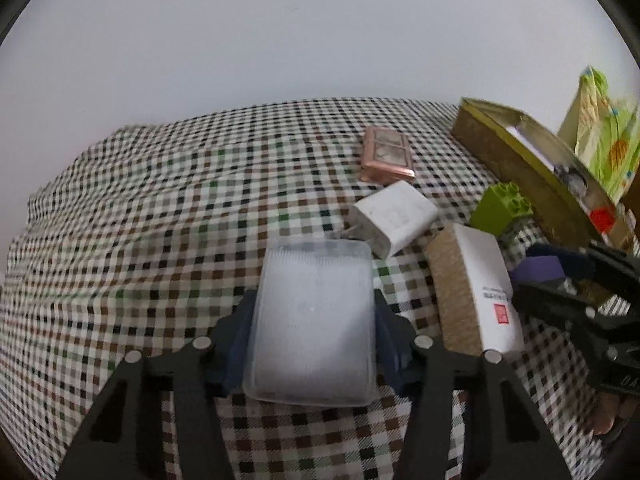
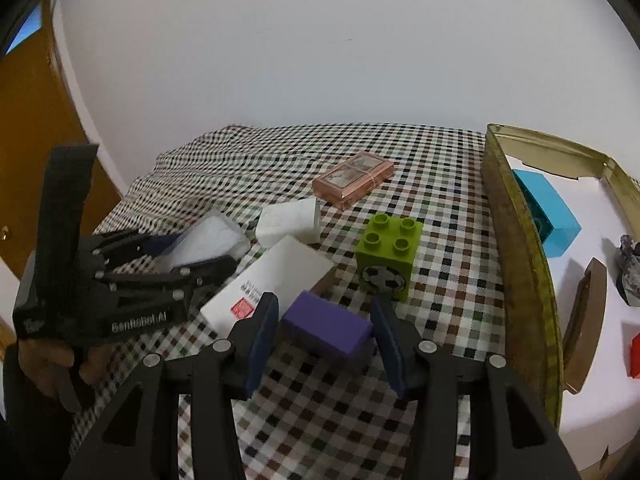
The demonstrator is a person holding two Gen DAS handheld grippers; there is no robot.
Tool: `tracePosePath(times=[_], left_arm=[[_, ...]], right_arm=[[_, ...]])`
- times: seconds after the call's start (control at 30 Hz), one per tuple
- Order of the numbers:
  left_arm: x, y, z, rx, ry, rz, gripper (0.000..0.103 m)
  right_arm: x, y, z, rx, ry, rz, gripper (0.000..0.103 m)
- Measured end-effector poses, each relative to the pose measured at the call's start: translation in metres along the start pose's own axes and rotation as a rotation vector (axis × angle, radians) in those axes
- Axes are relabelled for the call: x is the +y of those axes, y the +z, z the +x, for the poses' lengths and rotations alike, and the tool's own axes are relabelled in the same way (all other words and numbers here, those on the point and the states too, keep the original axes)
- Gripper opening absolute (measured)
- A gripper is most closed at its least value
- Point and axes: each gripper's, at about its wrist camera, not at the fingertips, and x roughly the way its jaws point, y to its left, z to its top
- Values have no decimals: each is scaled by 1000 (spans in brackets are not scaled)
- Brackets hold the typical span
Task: Organize rigid objects
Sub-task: 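Carry the clear box and purple block over the gold tin with both tools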
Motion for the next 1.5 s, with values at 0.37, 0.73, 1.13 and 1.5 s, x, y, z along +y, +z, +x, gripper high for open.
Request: tracePosePath(times=[0.37,0.73,1.13,1.5], left_arm=[[29,-5,-36,-150,-14,-147,53],[28,-1,-37,-201,34,-170,53],[12,-1,-47,-287,95,-197,53],[-43,10,-50,-358,106,-183,53]], right_arm=[[-3,-3,-3,11,-14,-25,51],[-7,-1,9,76,9,-15,46],[-15,8,-40,-202,80,61,44],[-18,3,-87,-438,-132,9,44]])
